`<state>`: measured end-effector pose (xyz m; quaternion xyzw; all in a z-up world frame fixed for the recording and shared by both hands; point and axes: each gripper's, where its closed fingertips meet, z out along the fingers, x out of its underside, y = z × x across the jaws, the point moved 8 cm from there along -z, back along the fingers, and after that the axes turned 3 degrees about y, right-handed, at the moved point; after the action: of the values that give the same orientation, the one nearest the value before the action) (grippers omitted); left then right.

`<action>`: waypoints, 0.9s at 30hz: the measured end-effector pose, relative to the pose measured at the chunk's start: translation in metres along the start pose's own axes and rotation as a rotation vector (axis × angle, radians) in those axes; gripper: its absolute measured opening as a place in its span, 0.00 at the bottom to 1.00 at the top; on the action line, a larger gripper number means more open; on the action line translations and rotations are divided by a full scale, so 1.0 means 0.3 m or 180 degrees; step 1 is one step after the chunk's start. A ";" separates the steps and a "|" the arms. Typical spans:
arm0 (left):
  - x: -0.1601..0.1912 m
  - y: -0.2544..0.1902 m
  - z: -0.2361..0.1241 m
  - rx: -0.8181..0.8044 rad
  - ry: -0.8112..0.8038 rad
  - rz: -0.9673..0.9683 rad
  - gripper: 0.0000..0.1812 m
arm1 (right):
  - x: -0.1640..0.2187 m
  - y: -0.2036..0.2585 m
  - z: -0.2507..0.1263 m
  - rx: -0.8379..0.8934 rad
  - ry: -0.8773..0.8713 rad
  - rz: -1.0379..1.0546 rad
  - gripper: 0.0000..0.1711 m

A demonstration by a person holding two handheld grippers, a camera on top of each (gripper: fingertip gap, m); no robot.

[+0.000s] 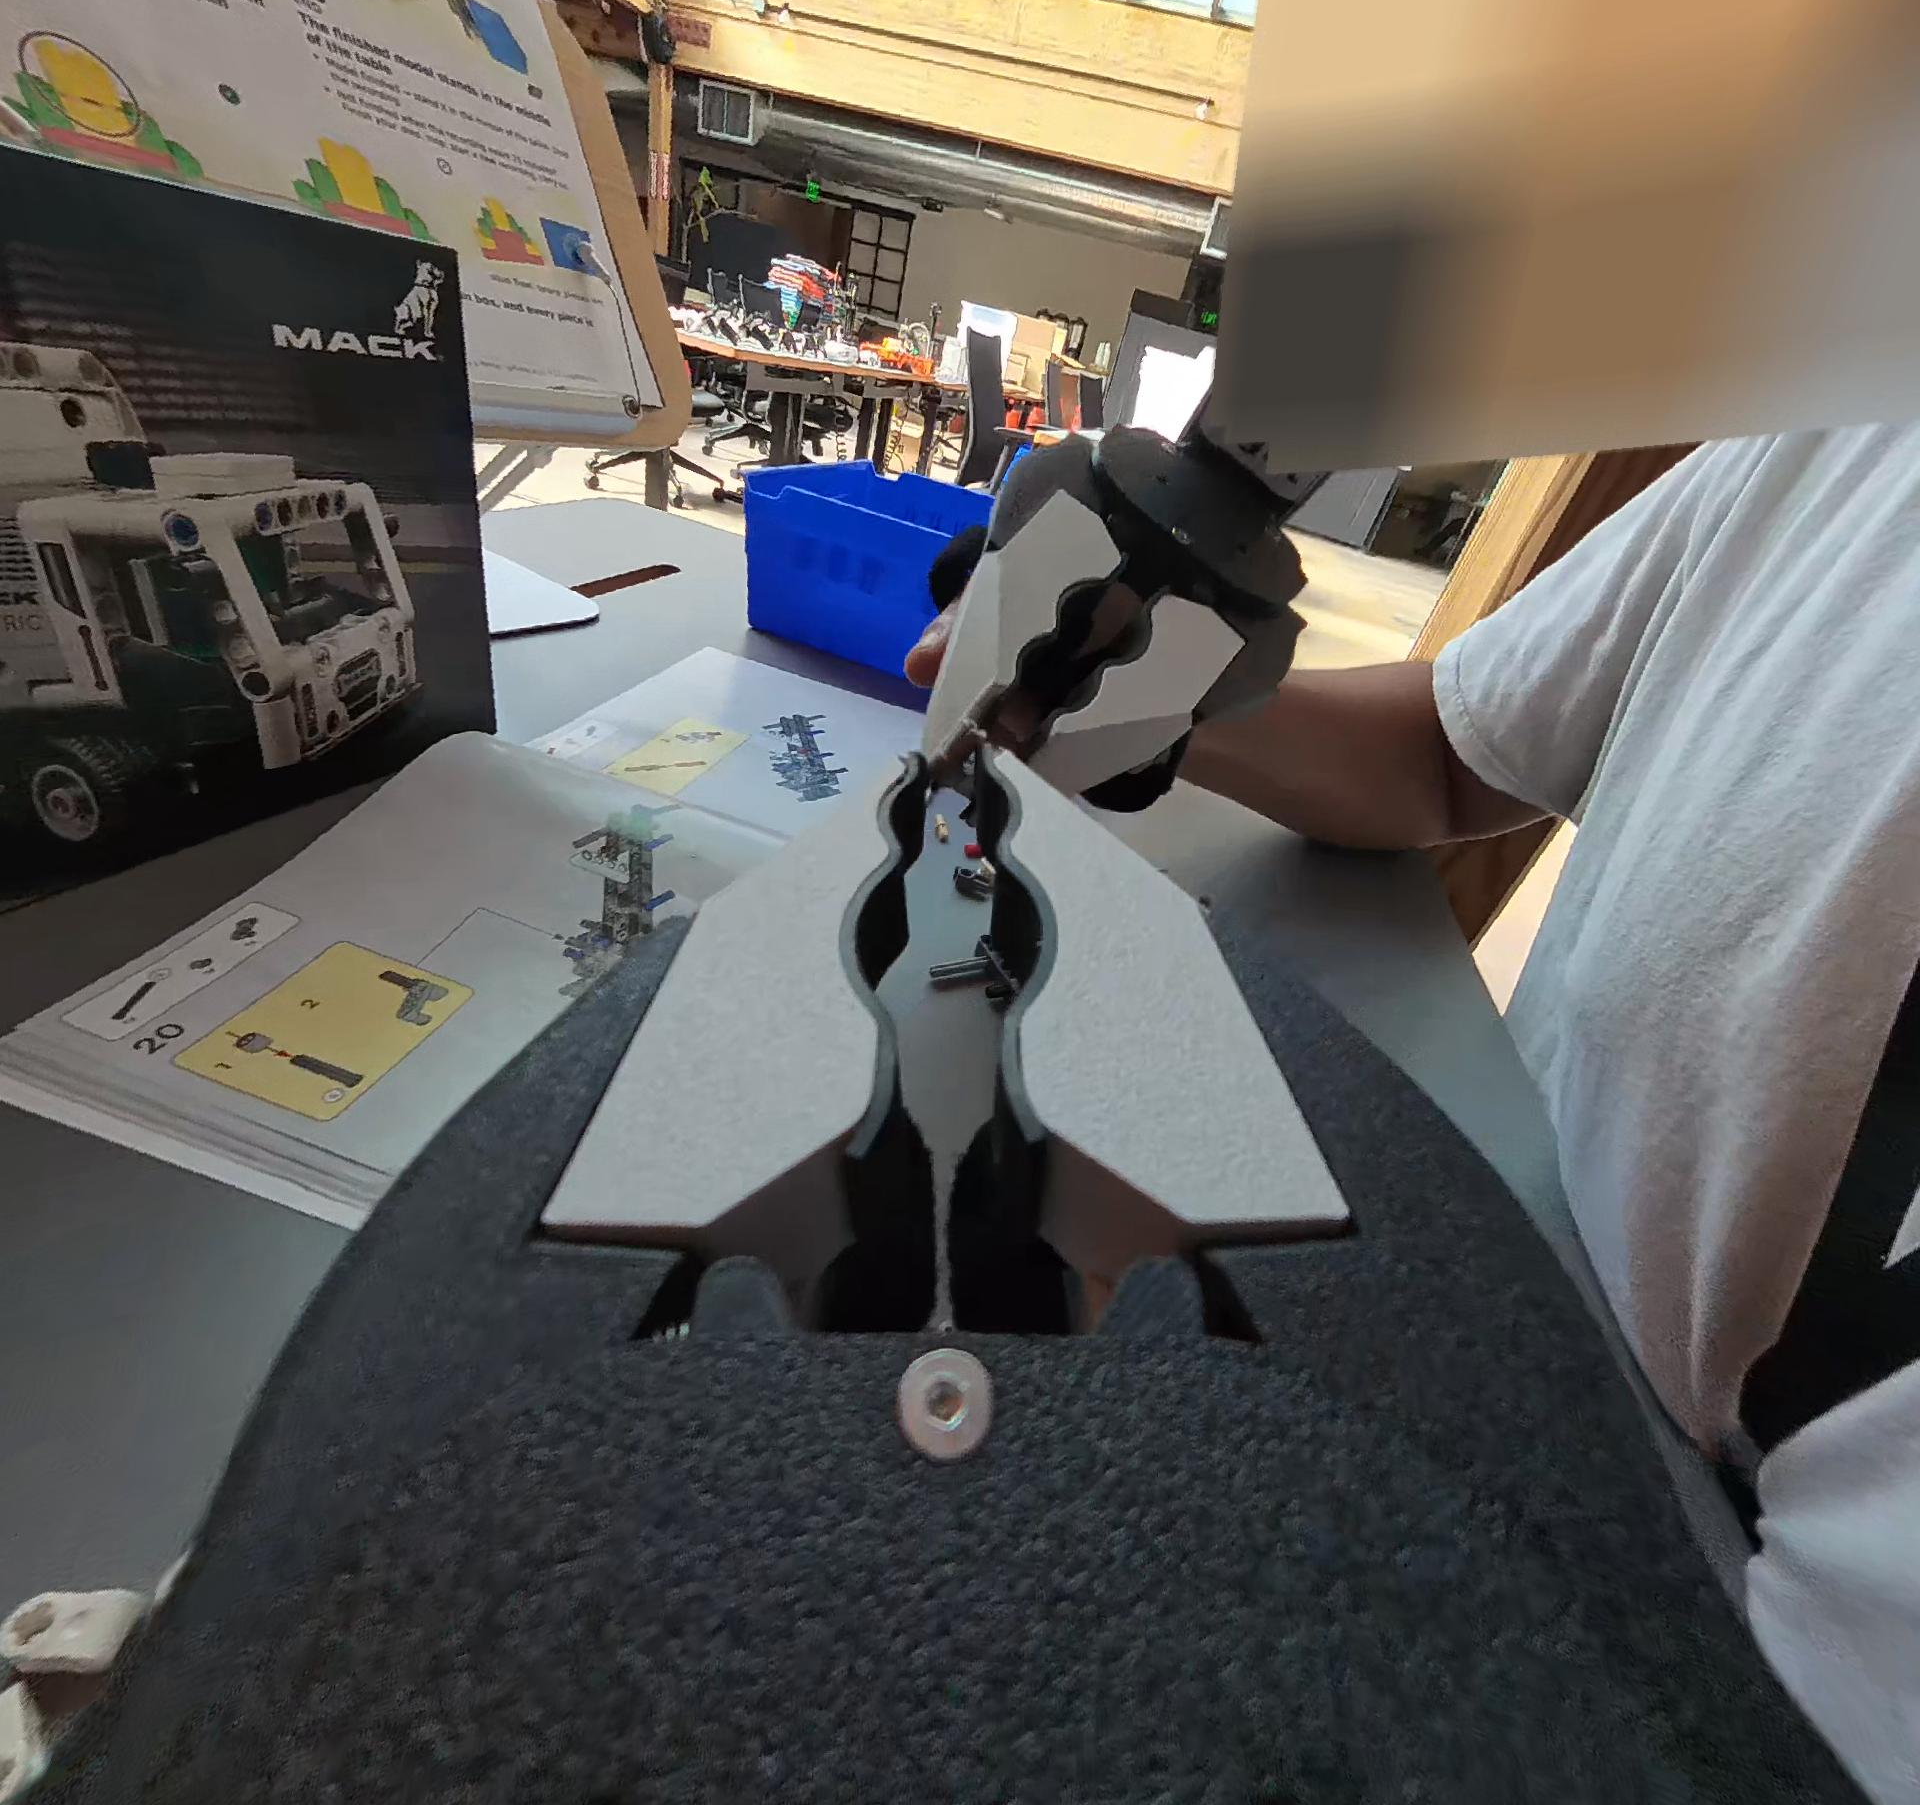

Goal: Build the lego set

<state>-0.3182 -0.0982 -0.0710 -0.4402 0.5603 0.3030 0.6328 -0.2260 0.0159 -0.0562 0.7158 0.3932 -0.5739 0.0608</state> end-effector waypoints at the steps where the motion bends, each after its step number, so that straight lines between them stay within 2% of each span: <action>1: 0.002 -0.002 0.000 0.0001 0.0034 0.0054 0.03 | 0.004 -0.001 0.001 -0.0069 0.0001 0.0059 0.02; 6: 0.019 -0.025 0.001 0.0079 0.0284 0.0554 0.08 | 0.022 0.008 0.002 -0.0686 0.0054 0.0421 0.02; 10: 0.029 -0.045 0.003 0.0132 0.0502 0.0853 0.06 | 0.036 0.010 -0.002 -0.0982 0.0071 0.0591 0.02; 18: 0.034 -0.050 0.002 0.0366 0.0584 0.0653 0.05 | 0.042 0.007 -0.008 -0.1266 -0.0025 0.0847 0.02; 23: 0.040 -0.055 0.006 0.0359 0.0634 0.0705 0.00 | 0.044 0.001 -0.009 -0.1404 -0.0123 0.1050 0.02; 27: 0.043 -0.060 0.010 0.0339 0.0639 0.0714 0.00 | 0.052 0.001 -0.006 -0.1428 -0.0075 0.1075 0.02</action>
<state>-0.2988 -0.1045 -0.0796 -0.3688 0.6816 0.2961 0.5583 -0.2240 0.0245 -0.0692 0.7331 0.3848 -0.4626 0.3170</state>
